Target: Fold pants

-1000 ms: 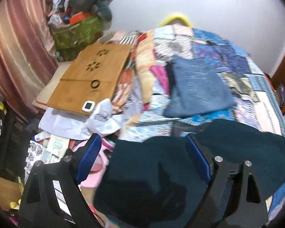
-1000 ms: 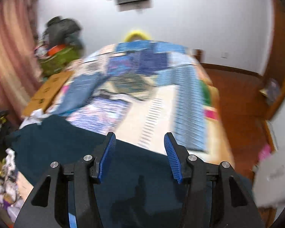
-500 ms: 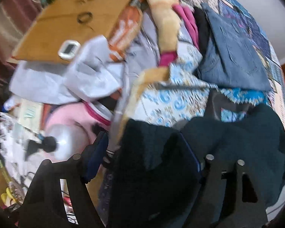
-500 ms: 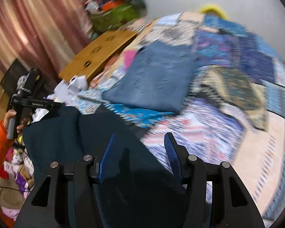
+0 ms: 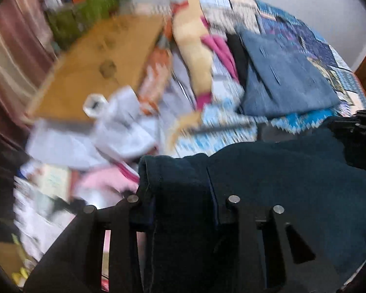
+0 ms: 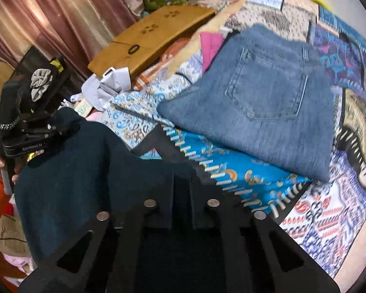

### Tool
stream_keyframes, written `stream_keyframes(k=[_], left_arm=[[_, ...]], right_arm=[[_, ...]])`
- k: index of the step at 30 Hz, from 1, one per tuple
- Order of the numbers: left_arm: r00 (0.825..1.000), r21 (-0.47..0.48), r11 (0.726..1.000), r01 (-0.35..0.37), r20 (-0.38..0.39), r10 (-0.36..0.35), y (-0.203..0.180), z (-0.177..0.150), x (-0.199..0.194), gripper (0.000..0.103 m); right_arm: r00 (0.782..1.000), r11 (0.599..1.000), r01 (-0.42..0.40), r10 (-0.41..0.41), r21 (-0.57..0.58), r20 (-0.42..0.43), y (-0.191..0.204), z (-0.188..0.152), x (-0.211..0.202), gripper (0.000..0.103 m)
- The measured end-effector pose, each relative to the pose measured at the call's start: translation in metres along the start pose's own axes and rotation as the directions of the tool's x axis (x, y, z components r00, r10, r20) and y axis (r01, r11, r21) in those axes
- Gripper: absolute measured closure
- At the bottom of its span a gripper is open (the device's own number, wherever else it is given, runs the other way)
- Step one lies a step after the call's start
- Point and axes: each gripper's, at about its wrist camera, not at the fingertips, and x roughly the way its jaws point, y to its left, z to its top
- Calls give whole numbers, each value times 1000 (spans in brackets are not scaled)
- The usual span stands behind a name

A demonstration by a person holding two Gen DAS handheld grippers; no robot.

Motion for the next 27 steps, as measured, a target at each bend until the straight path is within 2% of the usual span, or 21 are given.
stream_keyframes(k=[3,7,12,13,14,15,16,17,18,21,23,27], left_arm=[[995,-2,997,-79,67,79,5,20,-8,69],[986,-19,990,-139,88,140,16,48,6,66],[990,-41,989,-139,-7,139,21,61,34,60],[990,-60,989,-138,-15,137,23,59,32,59],[992,-72,989,-130,-13,129,24,54,28,55],[993,-81,990,-117,-9,117,24,49,23,45],[994,-94,990,-107,-4,107,25,44,16,38],[995,-107,989,-103,4,104,25,39,8,26],[995,-121,988,-100,16,102,25,32,-1,19],[997,-142,987,-69,23,73,27,9,-21,9],[999,-166,985,-38,5,39,28,-8,-27,8],[999,-246,969,34,-32,-43,33,-37,-30,8]], right_arm=[[995,997,64,-61,-42,74,4,15,-15,97],[979,988,146,-138,-44,151,2,44,-19,97],[980,983,180,-178,-20,84,-5,53,2,91],[979,982,189,-188,-2,79,-8,50,0,87],[978,981,193,-193,6,83,-9,46,-4,79],[977,982,191,-191,10,93,-11,40,-11,74],[976,982,189,-190,18,107,-13,34,-19,64],[974,981,194,-195,26,118,-13,27,-27,59],[971,980,198,-201,33,131,-13,19,-36,59],[970,982,179,-185,52,156,-13,-8,-65,55],[968,981,176,-188,84,164,-16,-33,-84,48],[959,971,213,-229,109,164,-14,-77,-106,44]])
